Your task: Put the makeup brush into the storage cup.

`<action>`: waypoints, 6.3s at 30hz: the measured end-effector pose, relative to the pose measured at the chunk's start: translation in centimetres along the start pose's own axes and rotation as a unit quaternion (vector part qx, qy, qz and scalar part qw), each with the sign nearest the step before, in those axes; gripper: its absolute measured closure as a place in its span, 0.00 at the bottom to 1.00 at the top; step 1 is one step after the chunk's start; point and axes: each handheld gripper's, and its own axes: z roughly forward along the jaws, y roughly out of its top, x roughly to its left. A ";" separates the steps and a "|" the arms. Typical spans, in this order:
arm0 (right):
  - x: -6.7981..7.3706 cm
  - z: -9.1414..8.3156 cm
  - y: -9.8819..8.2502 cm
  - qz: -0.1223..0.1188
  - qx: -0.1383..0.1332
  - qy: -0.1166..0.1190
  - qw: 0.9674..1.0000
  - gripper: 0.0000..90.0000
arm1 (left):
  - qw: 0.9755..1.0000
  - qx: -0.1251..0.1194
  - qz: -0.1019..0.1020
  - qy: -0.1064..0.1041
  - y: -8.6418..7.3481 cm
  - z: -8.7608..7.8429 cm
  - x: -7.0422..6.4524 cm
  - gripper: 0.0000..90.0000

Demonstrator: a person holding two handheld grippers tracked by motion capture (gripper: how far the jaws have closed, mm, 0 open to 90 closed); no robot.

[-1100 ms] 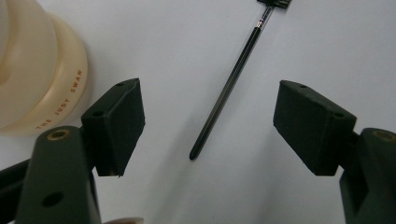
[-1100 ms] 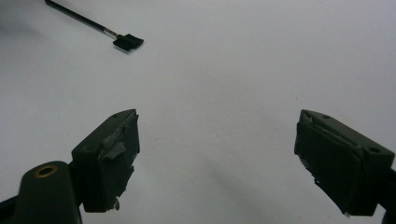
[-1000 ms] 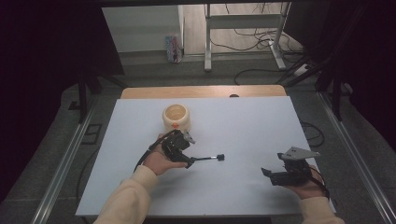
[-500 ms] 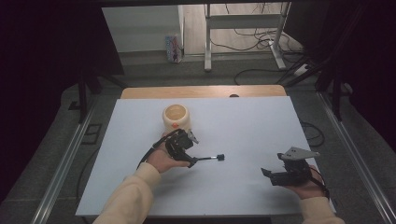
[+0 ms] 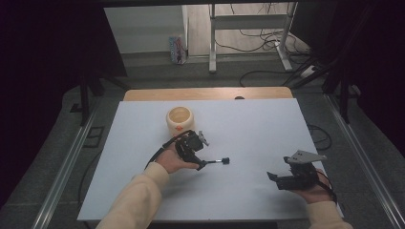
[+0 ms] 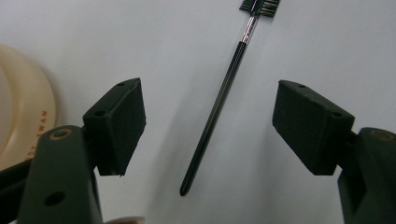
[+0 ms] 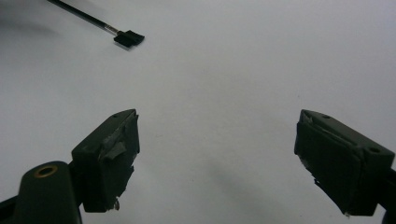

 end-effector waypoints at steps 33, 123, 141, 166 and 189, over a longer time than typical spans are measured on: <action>-0.1 0.1 0.0 -0.001 0.005 -0.002 1.000 0.16 | 0.999 0.023 0.023 -0.021 2.3 2.5 -0.3 0.35; -0.2 -0.1 0.0 0.003 0.000 -0.008 1.000 0.16 | 0.998 -0.047 0.007 -0.036 2.8 -4.3 0.8 0.96; 0.1 -1.0 0.1 0.026 -0.032 -0.006 0.999 0.16 | 0.995 -0.100 -0.015 -0.017 2.7 -7.5 0.9 0.96; 0.0 -0.9 -0.2 0.027 -0.024 -0.022 0.999 0.16 | 0.980 -0.185 -0.076 -0.018 1.0 -9.6 2.7 0.96; 0.2 -0.7 -0.2 0.028 -0.021 -0.023 0.999 0.16 | 0.970 -0.220 -0.102 -0.002 -0.2 -10.7 4.0 0.96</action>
